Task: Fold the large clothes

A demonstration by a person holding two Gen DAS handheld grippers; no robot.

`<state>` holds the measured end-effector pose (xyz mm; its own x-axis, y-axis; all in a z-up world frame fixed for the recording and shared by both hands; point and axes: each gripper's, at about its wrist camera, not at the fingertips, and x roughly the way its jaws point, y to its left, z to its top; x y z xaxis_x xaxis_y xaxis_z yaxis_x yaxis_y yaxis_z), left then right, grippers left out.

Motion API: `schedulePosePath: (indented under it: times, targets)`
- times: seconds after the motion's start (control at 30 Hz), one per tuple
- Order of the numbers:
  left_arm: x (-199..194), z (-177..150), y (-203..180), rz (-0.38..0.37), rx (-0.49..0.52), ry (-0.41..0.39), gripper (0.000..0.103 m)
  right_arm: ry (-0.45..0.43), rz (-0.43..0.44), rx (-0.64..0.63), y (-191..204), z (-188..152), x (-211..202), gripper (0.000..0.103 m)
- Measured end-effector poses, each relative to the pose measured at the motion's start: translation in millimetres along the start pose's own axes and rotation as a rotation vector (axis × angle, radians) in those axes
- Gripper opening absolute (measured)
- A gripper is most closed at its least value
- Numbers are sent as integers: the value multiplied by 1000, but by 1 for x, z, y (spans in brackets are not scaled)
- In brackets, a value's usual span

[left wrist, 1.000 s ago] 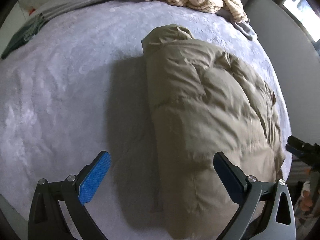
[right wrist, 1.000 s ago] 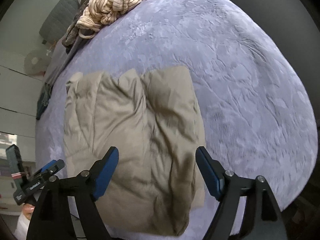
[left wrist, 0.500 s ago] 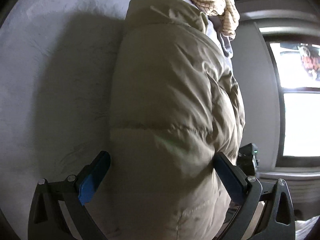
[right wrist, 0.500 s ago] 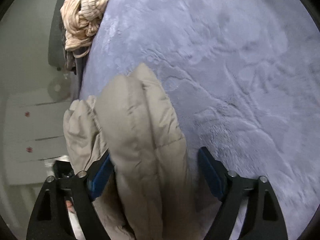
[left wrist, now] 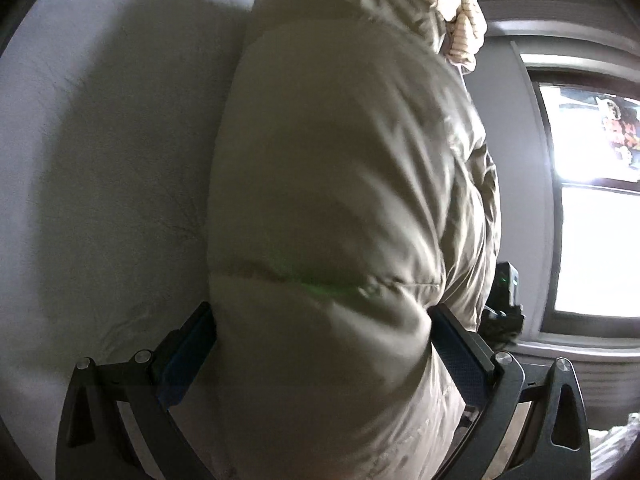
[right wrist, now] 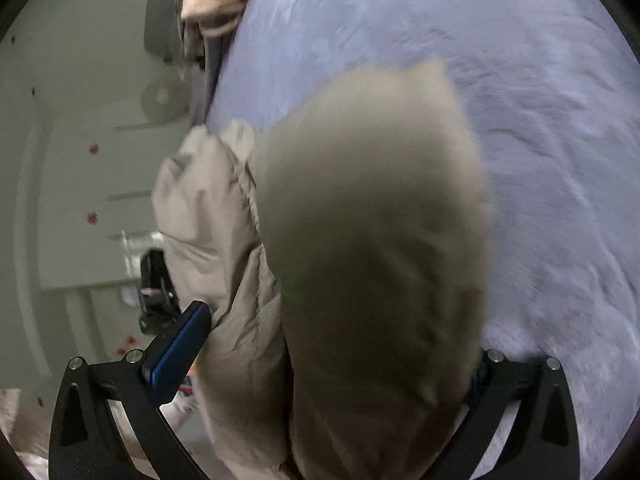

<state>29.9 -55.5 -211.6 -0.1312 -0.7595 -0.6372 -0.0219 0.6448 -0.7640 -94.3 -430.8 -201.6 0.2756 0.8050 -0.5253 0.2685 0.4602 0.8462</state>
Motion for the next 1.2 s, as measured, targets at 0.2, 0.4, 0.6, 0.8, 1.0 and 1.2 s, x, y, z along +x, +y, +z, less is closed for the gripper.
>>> schedulePosePath:
  times: [0.2,0.4,0.6,0.8,1.0,1.2]
  targets:
    - [23,8,-10,-19,49,56,103,-3,-59,25,7,9,24,103]
    - [5,10,-40,7,167,56,79,-104,-100,103,24,-5,14,70]
    - [-48,34,-64,8,254,-36,77,-129,-102,1,83,1,17,47]
    - [-99,93,-58,56,269,-165,77,-145,-53,-87,140,59,56,47]
    - [-115,168,-22,150,251,-233,77,-138,-47,-117,156,120,119,47]
    - [-102,199,20,195,195,-253,94,-140,-82,-76,132,148,152,50]
